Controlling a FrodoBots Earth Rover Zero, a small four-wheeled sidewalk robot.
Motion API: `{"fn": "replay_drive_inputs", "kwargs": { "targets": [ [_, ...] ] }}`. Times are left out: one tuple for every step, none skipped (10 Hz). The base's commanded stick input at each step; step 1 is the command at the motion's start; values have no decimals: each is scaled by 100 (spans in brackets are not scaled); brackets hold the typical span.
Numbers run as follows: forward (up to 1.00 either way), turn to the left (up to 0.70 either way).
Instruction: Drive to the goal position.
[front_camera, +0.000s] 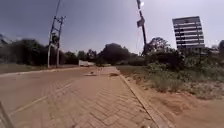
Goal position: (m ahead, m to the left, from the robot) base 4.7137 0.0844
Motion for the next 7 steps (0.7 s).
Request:
{"fn": "replay_drive_inputs", "kwargs": {
  "targets": [
    [30,0],
    [30,0],
    [30,0],
    [30,0],
    [30,0],
    [30,0],
    [30,0]
  ]
}}
